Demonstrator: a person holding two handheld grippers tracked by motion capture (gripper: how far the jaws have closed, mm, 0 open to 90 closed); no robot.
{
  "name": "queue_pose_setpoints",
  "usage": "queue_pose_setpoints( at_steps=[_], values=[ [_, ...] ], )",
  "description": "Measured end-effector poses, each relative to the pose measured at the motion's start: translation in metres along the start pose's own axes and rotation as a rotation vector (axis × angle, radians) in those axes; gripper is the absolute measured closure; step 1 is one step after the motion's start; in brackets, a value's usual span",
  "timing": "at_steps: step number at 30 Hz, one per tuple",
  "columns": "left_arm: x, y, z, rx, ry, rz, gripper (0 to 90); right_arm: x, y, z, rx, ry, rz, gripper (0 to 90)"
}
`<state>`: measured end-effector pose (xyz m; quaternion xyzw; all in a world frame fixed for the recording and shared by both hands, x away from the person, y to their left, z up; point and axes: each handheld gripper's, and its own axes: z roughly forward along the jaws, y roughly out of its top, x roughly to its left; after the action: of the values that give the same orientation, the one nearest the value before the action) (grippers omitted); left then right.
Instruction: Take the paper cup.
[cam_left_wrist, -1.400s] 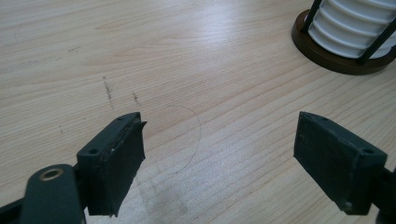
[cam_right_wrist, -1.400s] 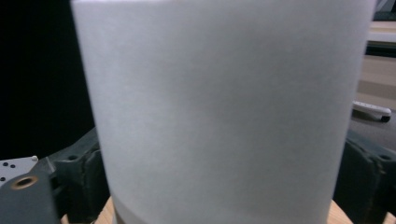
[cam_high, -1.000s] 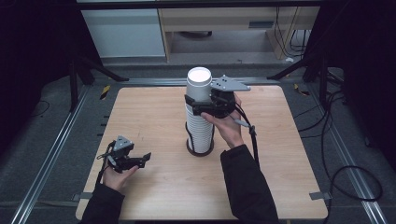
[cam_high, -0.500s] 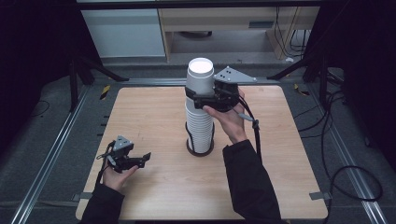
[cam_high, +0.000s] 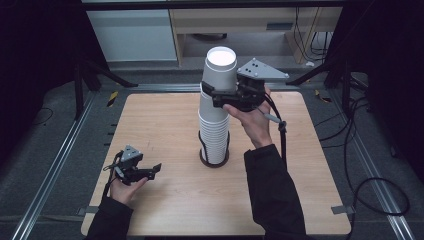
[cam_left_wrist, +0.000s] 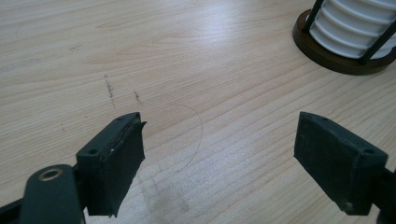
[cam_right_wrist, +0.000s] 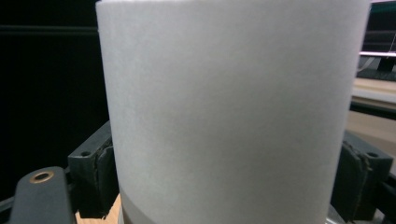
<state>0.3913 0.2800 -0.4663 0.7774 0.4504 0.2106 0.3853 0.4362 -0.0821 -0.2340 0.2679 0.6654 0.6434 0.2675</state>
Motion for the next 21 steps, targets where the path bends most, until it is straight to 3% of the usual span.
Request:
queue_pose_setpoints(
  at_steps=[8,14,21],
  values=[
    [0.000,0.000,-0.001,-0.005,-0.002,0.000,15.6,-0.006,0.002,-0.025,-0.027,-0.030,-0.010,13.9],
    [0.000,0.000,-0.001,-0.009,-0.003,-0.002,15.6,-0.016,-0.021,-0.050,-0.035,-0.060,0.025,13.9],
    [-0.001,0.000,-0.002,-0.013,-0.011,0.002,15.6,-0.025,-0.040,-0.067,-0.012,-0.088,0.042,13.9]
  ],
)
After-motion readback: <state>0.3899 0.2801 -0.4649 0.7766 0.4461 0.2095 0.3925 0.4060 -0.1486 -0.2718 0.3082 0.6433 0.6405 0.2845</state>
